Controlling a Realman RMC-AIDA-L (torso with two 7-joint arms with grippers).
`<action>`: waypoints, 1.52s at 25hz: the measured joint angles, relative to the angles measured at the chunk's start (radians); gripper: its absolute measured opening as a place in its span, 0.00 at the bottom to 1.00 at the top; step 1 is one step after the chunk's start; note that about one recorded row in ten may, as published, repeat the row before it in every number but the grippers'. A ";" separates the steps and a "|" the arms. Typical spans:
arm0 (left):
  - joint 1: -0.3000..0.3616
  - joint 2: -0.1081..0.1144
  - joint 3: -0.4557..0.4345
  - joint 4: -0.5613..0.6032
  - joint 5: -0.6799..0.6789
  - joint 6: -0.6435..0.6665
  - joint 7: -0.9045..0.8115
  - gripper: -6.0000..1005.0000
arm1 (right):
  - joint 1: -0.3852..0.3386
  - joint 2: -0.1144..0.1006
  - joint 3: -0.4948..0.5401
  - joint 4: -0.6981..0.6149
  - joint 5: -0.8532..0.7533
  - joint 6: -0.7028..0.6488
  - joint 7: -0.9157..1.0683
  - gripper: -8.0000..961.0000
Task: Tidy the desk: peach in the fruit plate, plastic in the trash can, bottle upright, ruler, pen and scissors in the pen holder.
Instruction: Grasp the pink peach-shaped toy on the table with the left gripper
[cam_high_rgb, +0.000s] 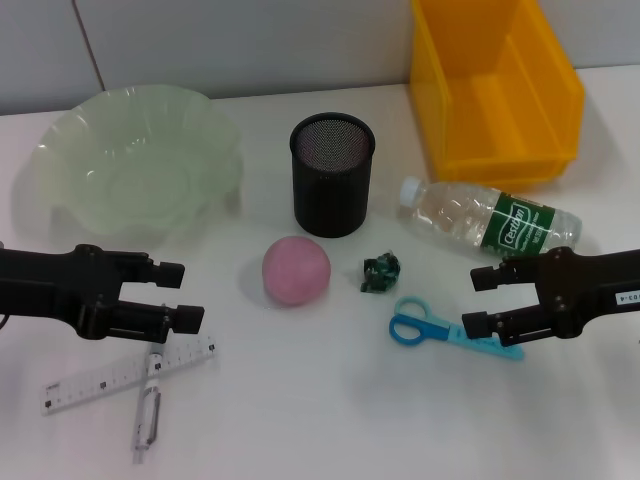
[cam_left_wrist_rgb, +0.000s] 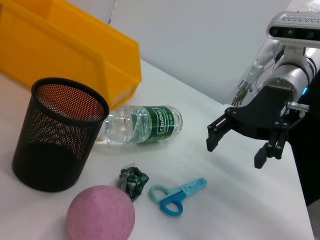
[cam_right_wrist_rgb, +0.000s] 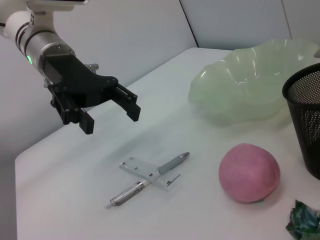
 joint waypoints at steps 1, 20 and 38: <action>0.001 0.000 0.000 -0.001 0.000 0.000 0.003 0.81 | 0.000 0.001 0.000 0.000 0.000 -0.001 0.000 0.86; 0.011 0.000 -0.018 0.004 0.000 -0.005 0.022 0.81 | -0.003 0.005 0.004 -0.001 0.001 -0.001 0.005 0.86; -0.002 -0.119 -0.031 -0.087 -0.185 -0.252 0.363 0.81 | -0.007 0.001 0.009 -0.001 0.002 0.006 0.006 0.86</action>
